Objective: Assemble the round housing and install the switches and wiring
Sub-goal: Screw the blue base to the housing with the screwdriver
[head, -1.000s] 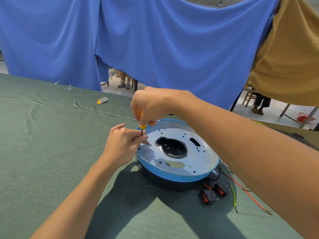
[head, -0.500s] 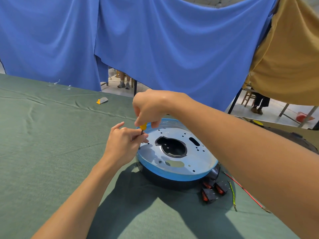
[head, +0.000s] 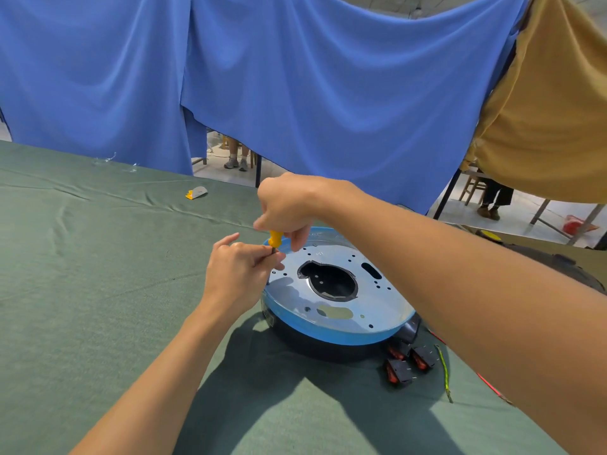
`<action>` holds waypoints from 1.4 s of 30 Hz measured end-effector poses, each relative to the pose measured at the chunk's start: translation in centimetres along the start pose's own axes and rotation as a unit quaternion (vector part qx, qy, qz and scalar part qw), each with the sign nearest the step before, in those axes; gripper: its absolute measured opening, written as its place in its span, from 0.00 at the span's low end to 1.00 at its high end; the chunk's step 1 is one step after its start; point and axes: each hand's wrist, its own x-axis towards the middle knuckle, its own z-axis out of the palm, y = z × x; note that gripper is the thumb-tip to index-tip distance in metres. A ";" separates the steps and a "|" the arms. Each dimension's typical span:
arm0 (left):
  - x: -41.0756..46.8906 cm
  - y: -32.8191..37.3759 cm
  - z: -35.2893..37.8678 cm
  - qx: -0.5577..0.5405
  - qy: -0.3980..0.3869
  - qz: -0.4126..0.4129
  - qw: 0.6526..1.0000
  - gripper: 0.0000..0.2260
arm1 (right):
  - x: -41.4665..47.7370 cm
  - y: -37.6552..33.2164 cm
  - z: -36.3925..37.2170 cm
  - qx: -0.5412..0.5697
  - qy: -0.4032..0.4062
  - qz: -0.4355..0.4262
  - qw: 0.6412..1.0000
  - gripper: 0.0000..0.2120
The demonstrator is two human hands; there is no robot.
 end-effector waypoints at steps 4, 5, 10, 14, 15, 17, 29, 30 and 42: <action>0.1 0.0 -0.1 0.003 -0.019 0.000 1.000 0.08 | -0.6 0.5 -0.6 -0.023 -0.013 -0.063 0.998 0.04; 0.1 0.0 -0.1 0.007 -0.025 0.003 1.000 0.09 | -0.6 0.5 -0.4 -0.048 -0.005 -0.067 0.997 0.04; -0.2 -0.1 0.1 0.006 -0.014 0.008 1.000 0.08 | 0.3 0.1 0.6 -0.050 0.010 -0.027 0.998 0.14; -0.6 0.1 0.4 0.005 0.041 -0.005 0.999 0.05 | 0.7 -0.2 0.6 -0.030 -0.019 0.001 0.999 0.14; -0.6 0.2 0.5 0.005 0.042 -0.002 0.999 0.05 | 0.6 -0.2 0.5 -0.026 -0.019 -0.001 0.999 0.15; -0.5 0.2 0.6 -0.002 0.038 -0.007 0.999 0.05 | 0.1 -0.1 -0.1 -0.009 -0.029 -0.020 0.999 0.13; -0.3 -0.3 0.1 -0.024 -0.012 -0.007 1.000 0.08 | 0.0 0.1 0.0 0.004 -0.035 -0.045 0.998 0.15; -0.4 -0.3 0.0 -0.025 -0.016 -0.005 1.000 0.08 | 0.2 0.0 0.1 0.005 -0.035 -0.035 0.999 0.16; -0.5 -0.4 -0.4 -0.064 -0.033 -0.007 0.997 0.08 | -0.9 0.1 -1.4 -0.111 -0.015 -0.103 0.988 0.03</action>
